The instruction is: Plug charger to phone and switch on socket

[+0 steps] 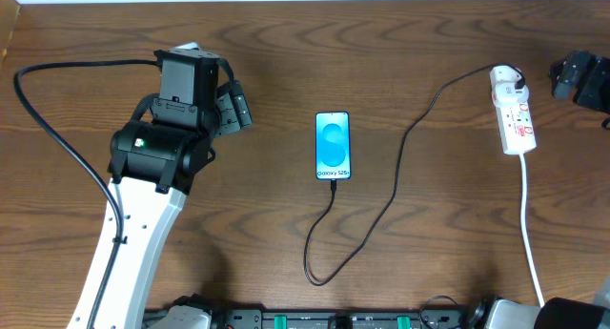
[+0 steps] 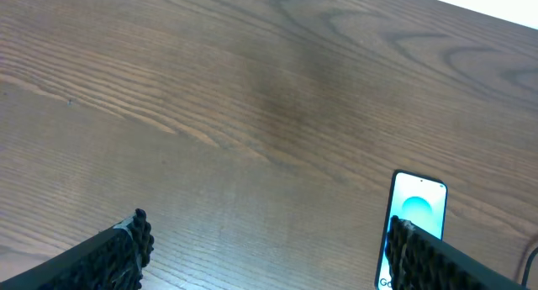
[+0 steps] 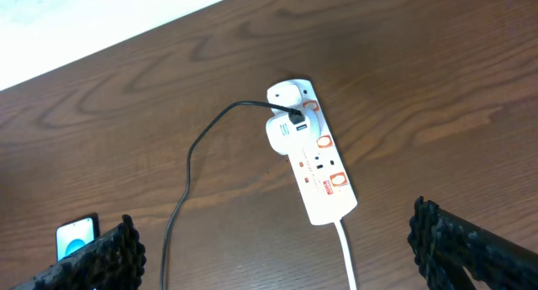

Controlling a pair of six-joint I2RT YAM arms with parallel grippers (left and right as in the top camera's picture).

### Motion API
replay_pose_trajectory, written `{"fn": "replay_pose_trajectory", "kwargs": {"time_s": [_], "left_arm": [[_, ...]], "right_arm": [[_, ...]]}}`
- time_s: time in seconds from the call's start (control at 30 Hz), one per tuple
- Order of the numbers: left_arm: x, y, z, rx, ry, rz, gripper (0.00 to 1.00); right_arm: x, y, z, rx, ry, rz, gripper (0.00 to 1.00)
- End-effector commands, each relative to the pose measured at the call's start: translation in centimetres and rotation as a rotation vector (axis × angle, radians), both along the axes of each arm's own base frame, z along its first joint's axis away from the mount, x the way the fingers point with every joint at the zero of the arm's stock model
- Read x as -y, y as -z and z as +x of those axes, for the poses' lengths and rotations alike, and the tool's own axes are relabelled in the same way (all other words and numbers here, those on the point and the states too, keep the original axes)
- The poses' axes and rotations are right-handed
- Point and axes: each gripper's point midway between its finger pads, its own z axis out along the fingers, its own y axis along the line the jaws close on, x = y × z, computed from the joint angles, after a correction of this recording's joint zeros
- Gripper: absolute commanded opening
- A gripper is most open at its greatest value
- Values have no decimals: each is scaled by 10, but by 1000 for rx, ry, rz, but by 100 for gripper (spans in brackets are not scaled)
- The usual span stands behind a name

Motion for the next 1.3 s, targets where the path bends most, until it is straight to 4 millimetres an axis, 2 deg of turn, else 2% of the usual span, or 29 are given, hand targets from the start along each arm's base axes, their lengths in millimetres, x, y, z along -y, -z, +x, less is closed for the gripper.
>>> {"fn": "replay_pose_trajectory", "kwargs": {"time_s": [0.0, 0.23, 0.4, 0.5, 0.8, 0.93, 1.1, 1.27], "left_arm": [[-3, -6, -2, 14, 1, 16, 90], [-9, -18, -17, 69, -9, 1, 90], [-27, -16, -27, 173, -77, -47, 90], [-30, -13, -32, 254, -73, -109, 90], [-34, -15, -45, 645, -23, -220, 90], [-35, -17, -59, 855, -3, -233, 90], [-41, -23, -88, 1148, 1, -243, 90], [-53, -10, -103, 1231, -59, -231, 90]], "right_arm": [[1, -3, -2, 6, 16, 1, 99], [1, -3, -2, 6, 16, 1, 99], [1, -3, -2, 6, 16, 0, 99], [1, -3, -2, 6, 16, 1, 99], [1, -3, -2, 6, 16, 1, 99], [1, -3, -2, 6, 16, 1, 99], [1, -3, -2, 6, 16, 1, 99], [1, -3, -2, 6, 16, 1, 99]]}}
